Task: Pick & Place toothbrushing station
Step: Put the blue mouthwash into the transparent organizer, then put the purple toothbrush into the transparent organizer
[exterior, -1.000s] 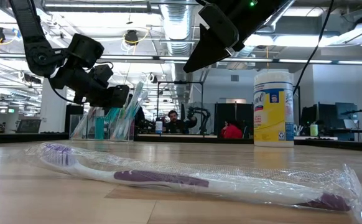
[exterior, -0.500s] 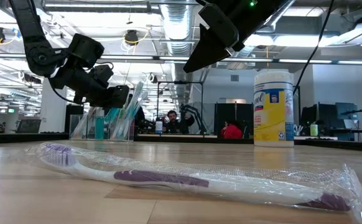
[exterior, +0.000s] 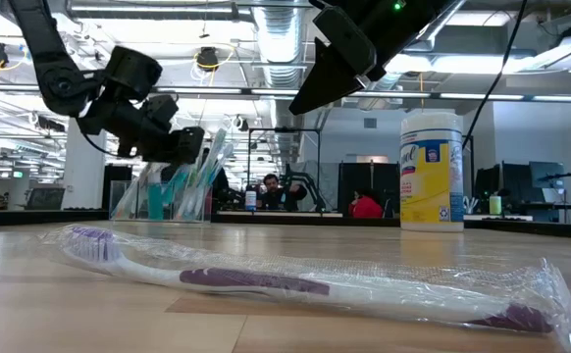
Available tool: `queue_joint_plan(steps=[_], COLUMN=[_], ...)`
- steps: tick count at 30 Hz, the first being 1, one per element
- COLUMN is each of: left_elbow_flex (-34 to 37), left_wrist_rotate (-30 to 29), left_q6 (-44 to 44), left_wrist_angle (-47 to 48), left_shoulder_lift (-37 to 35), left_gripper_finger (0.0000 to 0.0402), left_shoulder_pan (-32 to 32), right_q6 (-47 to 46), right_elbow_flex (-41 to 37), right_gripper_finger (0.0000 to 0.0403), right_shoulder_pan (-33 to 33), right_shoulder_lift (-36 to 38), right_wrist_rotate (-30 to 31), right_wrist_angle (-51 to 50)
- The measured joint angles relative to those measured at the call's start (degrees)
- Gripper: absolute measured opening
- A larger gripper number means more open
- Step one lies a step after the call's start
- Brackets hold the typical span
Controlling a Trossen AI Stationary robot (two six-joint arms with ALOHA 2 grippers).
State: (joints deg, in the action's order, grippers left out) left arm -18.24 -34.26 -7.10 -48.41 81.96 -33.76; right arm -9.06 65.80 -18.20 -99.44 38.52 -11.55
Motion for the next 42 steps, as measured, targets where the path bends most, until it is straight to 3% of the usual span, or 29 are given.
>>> queue_joint_plan(steps=[9,14,19,27,33,42], left_elbow_flex=[0.0,0.0,0.0,0.0,0.0,0.0], left_wrist_rotate=[0.1,5.1,10.3,21.2,25.4,25.7], left_q6=[0.6,0.4,0.7,0.7,0.8,0.7], left_wrist_angle=[7.4,10.0,14.8,20.0,20.1,20.1], left_shoulder_lift=[-7.8,-13.1,-16.8,-17.2,-17.2,-17.2], left_gripper_finger=[0.0174,0.0179,0.0172,0.0159,0.0161,0.0155], left_shoulder_pan=[0.6,3.3,8.6,17.4,24.1,34.0], right_q6=[-0.2,-0.2,-0.2,-0.4,-0.4,-0.5], right_elbow_flex=[0.0,0.0,0.0,0.0,0.0,0.0], right_gripper_finger=[0.0124,0.0124,0.0124,0.0124,0.0124,0.0124], right_shoulder_pan=[0.0,0.0,0.0,0.0,0.0,-0.2], right_shoulder_lift=[0.0,0.0,0.0,0.0,0.0,0.0], right_wrist_rotate=[0.0,0.0,0.0,-0.6,-1.3,-1.3], right_wrist_angle=[0.0,0.0,0.0,0.0,0.0,0.0])
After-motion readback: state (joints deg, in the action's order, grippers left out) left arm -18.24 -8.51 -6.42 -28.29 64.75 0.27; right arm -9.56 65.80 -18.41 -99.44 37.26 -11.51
